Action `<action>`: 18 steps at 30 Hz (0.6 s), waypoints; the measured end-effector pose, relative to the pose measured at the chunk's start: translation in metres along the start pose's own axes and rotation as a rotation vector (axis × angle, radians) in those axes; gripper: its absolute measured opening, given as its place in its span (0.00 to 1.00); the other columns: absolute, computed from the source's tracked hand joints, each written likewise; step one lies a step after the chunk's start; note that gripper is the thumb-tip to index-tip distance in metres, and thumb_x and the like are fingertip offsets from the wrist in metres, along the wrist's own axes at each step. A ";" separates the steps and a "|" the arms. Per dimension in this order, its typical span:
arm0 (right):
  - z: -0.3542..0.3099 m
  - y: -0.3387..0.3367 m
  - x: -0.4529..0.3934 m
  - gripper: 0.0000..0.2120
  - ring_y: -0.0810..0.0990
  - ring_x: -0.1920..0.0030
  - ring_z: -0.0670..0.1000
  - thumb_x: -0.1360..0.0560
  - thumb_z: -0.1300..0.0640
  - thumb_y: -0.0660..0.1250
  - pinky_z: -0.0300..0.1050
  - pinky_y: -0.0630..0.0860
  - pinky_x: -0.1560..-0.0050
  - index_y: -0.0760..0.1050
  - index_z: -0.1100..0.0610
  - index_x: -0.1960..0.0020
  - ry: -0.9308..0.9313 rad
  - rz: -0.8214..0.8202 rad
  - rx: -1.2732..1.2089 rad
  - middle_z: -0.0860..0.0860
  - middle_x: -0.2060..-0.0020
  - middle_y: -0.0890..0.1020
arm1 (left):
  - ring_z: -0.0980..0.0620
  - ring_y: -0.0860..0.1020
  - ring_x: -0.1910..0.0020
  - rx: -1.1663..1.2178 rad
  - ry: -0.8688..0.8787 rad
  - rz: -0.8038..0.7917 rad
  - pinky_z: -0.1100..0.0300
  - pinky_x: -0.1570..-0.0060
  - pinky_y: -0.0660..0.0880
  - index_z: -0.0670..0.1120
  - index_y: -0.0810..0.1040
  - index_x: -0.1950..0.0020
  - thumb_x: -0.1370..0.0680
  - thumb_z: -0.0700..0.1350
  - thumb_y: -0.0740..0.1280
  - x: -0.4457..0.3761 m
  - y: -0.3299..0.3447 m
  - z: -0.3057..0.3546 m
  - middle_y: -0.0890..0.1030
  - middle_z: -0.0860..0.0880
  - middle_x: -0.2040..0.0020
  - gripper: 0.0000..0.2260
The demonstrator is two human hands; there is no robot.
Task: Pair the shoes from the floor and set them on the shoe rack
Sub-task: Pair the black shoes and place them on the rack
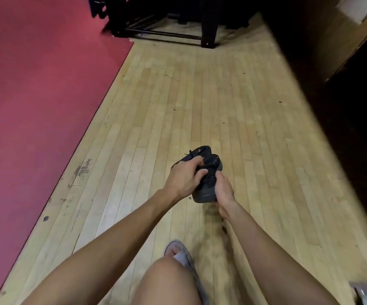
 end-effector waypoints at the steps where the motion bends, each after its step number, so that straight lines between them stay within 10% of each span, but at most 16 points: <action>1: -0.003 -0.010 0.003 0.14 0.82 0.48 0.60 0.20 0.46 0.54 0.58 0.80 0.46 0.76 0.51 0.52 -0.002 0.020 -0.028 0.58 0.49 0.83 | 0.47 0.76 0.62 0.039 0.023 0.016 0.54 0.62 0.70 0.48 0.71 0.55 0.21 0.49 0.64 0.000 0.002 0.015 0.80 0.49 0.63 0.06; 11: -0.042 -0.135 0.082 0.16 0.80 0.43 0.57 0.22 0.52 0.61 0.60 0.77 0.39 0.74 0.55 0.37 -0.180 0.353 -0.365 0.56 0.42 0.80 | 0.55 0.78 0.50 0.441 0.098 -0.061 0.59 0.50 0.73 0.54 0.76 0.43 0.17 0.54 0.56 0.023 0.012 0.162 0.82 0.54 0.50 0.11; 18: -0.064 -0.199 0.141 0.19 0.78 0.41 0.54 0.22 0.51 0.60 0.56 0.76 0.37 0.72 0.54 0.33 -0.270 0.517 -0.438 0.52 0.39 0.79 | 0.48 0.78 0.44 0.703 -0.036 -0.198 0.47 0.39 0.74 0.49 0.77 0.51 0.20 0.57 0.54 0.044 0.029 0.233 0.81 0.48 0.47 0.16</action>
Point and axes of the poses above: each hand's wrist, its own x-axis away from the middle knuckle, its own y-axis out of the palm, z = x × y, the point moved 2 cm from there along -x, towards the middle knuckle
